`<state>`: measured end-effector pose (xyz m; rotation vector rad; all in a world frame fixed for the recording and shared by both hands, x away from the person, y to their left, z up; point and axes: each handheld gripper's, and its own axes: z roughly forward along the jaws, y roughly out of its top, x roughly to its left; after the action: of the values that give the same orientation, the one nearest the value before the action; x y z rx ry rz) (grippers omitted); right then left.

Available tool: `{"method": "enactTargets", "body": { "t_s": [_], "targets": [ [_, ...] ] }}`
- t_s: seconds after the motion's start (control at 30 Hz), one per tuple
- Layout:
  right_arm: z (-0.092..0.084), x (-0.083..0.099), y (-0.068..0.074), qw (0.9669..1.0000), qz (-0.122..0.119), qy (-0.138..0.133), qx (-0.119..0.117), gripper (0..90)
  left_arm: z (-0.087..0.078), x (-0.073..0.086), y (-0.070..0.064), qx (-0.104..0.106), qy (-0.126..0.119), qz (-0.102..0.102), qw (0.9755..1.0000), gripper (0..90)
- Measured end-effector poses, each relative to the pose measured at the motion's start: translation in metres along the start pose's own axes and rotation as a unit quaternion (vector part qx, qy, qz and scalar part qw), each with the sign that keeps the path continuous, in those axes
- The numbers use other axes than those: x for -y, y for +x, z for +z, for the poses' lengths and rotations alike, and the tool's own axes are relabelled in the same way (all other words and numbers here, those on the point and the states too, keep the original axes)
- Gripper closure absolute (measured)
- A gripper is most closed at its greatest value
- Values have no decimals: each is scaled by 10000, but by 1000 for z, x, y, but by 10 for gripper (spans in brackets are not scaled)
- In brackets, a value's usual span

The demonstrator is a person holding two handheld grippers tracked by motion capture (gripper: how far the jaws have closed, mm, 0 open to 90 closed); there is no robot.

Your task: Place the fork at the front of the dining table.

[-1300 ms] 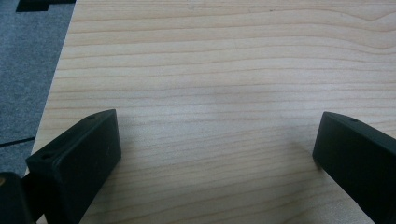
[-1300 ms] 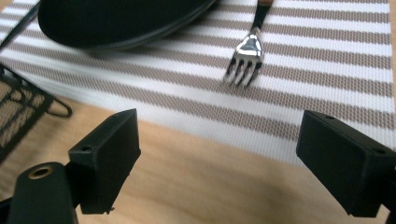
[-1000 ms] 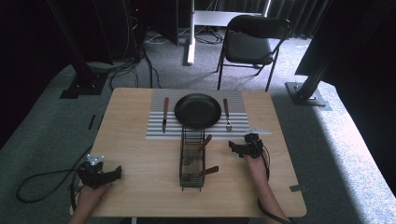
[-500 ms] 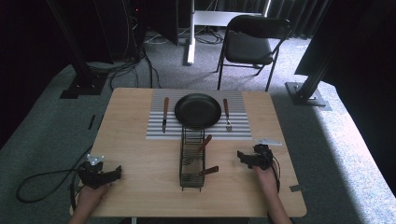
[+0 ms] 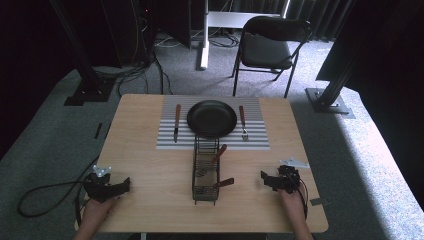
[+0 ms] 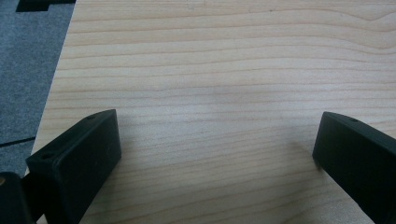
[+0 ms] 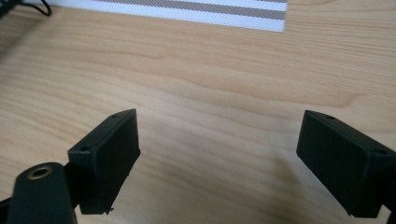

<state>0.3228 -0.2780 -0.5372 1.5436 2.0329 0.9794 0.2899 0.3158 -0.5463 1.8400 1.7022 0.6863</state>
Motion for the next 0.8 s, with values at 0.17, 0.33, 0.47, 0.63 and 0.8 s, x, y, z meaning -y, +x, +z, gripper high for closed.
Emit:
{"method": "enactTargets", "body": {
  "t_s": [0.17,0.33,0.47,0.63,0.8],
  "targets": [
    [-8,11,-8,9998,21,61,166,125,0,0,0,-1,6,1,10000,8],
    [-15,22,-18,9994,264,2,230,125,0,0,0,-2,5,3,10000,8],
    [-20,30,-25,9986,365,-7,388,125,0,0,0,-2,4,2,10000,8],
    [-27,37,-30,9978,385,-72,538,125,0,0,0,-10,6,-9,10000,8],
    [-29,39,-31,9974,333,-94,630,125,0,0,-2,-61,16,-63,10000,8]
  ]
}}
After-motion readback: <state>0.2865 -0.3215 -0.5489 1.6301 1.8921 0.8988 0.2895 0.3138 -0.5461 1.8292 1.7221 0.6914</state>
